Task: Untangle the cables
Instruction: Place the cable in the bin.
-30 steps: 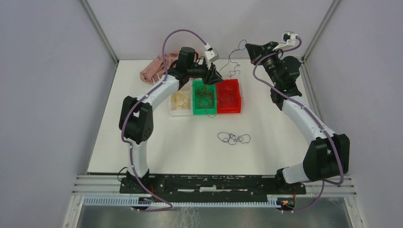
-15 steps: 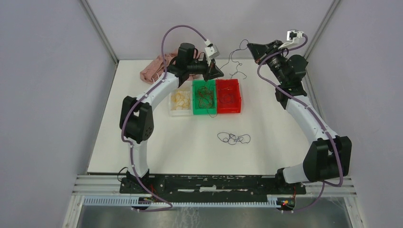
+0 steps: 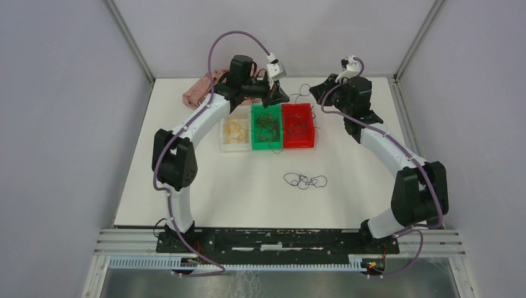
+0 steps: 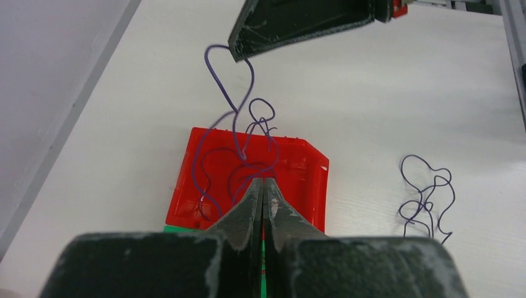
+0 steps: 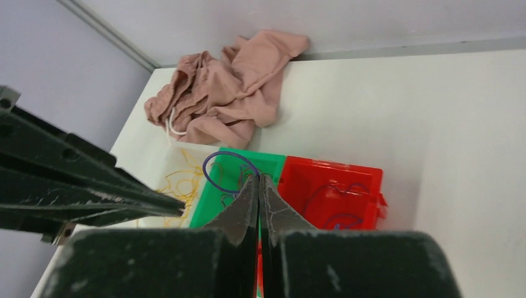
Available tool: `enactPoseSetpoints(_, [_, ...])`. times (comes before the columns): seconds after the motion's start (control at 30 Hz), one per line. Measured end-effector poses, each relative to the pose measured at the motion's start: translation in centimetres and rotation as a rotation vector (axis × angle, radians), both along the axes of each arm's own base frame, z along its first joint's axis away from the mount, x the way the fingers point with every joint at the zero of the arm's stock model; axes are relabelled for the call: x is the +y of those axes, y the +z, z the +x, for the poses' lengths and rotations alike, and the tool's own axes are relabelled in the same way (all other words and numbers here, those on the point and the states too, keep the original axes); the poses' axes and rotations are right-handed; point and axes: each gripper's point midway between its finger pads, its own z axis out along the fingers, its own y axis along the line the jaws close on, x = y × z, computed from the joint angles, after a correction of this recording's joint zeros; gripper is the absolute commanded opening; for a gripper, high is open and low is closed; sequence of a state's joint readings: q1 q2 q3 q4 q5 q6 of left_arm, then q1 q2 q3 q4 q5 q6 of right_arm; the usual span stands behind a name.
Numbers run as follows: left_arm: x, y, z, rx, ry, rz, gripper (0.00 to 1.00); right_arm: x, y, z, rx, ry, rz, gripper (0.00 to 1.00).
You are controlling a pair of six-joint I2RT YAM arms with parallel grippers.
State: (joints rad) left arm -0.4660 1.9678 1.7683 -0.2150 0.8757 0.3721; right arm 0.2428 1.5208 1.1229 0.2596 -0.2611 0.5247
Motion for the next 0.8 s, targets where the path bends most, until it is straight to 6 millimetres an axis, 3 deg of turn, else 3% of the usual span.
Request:
enactPoseSetpoints(0.03, [0.1,-0.4,-0.2,0.002,-0.005,0.013,0.08,-0.4,-0.4,0.1,0.009,-0.018,-0.006,0.0])
enactPoseSetpoints(0.1, [0.4,-1.0,-0.4,0.008,-0.013,0.036,0.47,-1.0,-0.5,0.4,0.013,-0.043,-0.01,0.0])
enactPoseSetpoints(0.23, [1.1,-2.6,-1.2,0.024,-0.029,0.097,0.67,-1.3,0.7,0.3,-0.012,-0.056,0.015,0.0])
enactPoseSetpoints(0.4, [2.1,-4.5,-1.1,0.055,-0.018,0.161,0.67,-1.0,3.6,-0.4,-0.08,-0.038,0.083,0.0])
enactPoseSetpoints(0.5, [2.6,-5.2,0.4,0.065,0.025,0.175,0.67,-0.9,5.3,-0.8,-0.115,-0.023,0.123,0.0])
enactPoseSetpoints(0.63, [3.5,-5.6,2.8,0.114,0.076,0.154,0.57,-0.6,7.0,-1.5,-0.143,0.003,0.167,0.0])
enactPoseSetpoints(0.8, [3.5,-5.1,3.0,0.196,-0.003,0.106,0.48,0.0,8.1,-1.9,-0.149,0.04,0.229,0.0])
